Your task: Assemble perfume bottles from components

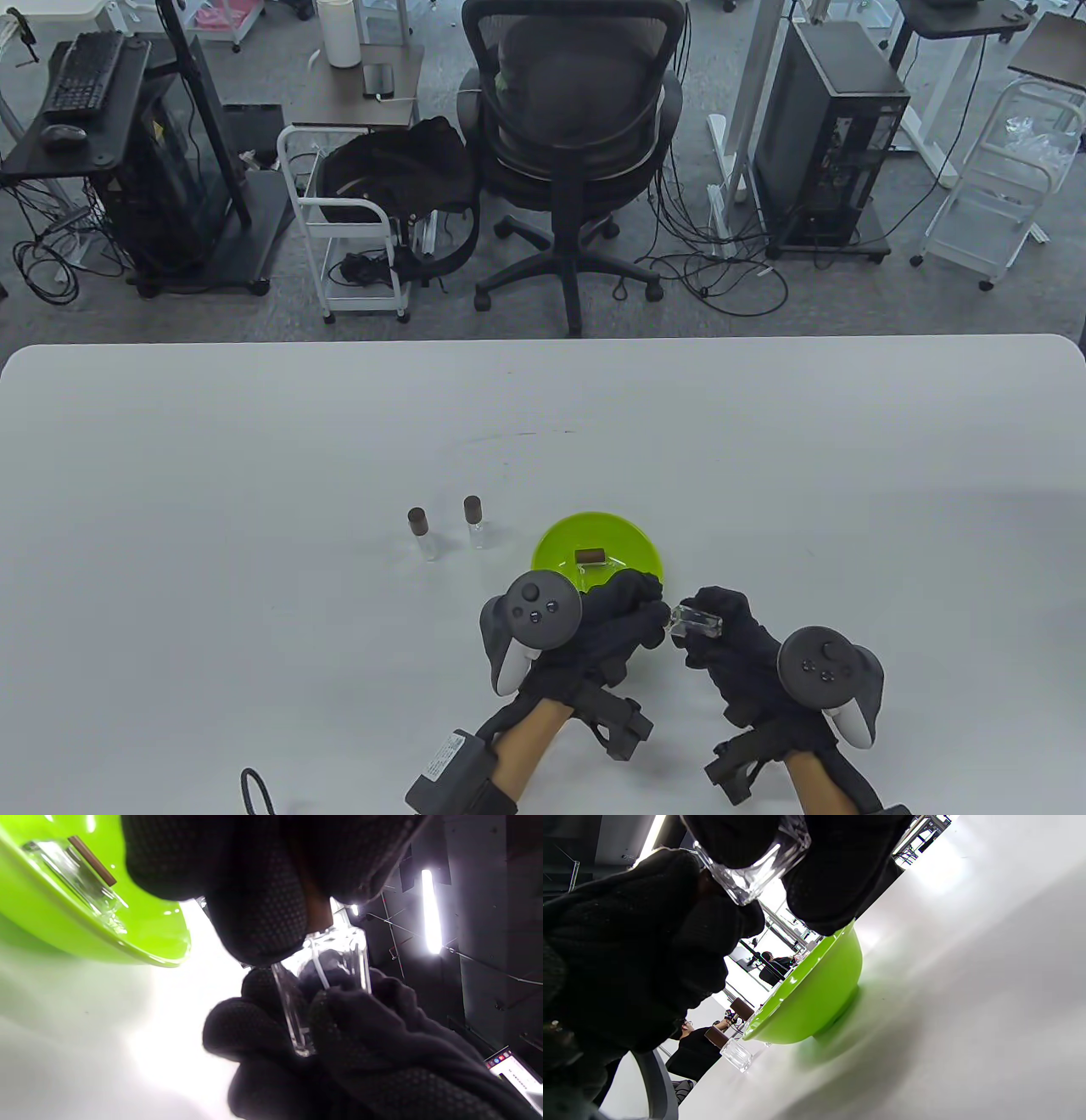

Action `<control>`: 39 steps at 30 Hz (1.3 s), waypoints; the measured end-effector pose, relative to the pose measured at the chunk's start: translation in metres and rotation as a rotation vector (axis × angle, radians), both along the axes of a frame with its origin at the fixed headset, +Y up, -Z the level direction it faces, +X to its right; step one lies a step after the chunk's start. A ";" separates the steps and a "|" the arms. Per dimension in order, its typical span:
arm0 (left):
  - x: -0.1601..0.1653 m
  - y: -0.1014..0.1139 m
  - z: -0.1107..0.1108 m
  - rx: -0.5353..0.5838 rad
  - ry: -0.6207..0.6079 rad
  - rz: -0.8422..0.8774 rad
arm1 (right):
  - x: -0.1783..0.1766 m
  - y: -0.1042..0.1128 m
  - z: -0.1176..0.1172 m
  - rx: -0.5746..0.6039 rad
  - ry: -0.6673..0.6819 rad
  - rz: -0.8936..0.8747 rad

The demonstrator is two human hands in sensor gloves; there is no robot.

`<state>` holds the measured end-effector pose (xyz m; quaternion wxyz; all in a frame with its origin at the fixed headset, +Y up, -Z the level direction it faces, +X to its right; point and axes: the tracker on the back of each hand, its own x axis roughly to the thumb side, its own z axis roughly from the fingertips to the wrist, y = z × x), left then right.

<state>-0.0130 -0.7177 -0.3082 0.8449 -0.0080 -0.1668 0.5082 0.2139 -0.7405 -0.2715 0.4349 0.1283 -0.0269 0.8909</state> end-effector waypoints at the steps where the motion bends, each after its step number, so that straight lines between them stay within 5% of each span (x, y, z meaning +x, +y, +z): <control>1: 0.001 0.000 0.001 0.013 0.009 -0.009 | 0.000 0.000 0.000 0.002 -0.002 0.001; 11: 0.005 0.004 0.002 0.061 -0.033 -0.081 | -0.006 0.004 0.001 0.023 0.016 0.072; 16: 0.012 0.019 0.005 0.132 -0.102 -0.260 | -0.012 0.013 0.005 0.148 -0.019 0.356; 20: 0.011 0.041 0.008 0.128 -0.171 -0.426 | -0.011 0.013 0.005 0.174 -0.060 0.389; 25: -0.022 0.060 0.016 0.249 -0.024 -0.726 | -0.005 0.008 0.002 0.165 -0.098 0.409; 34: -0.110 0.008 0.017 0.162 0.189 -1.086 | 0.005 -0.002 -0.007 0.078 -0.121 0.407; 39: -0.139 -0.020 0.014 0.092 0.233 -1.040 | 0.012 -0.008 -0.019 0.028 -0.172 0.496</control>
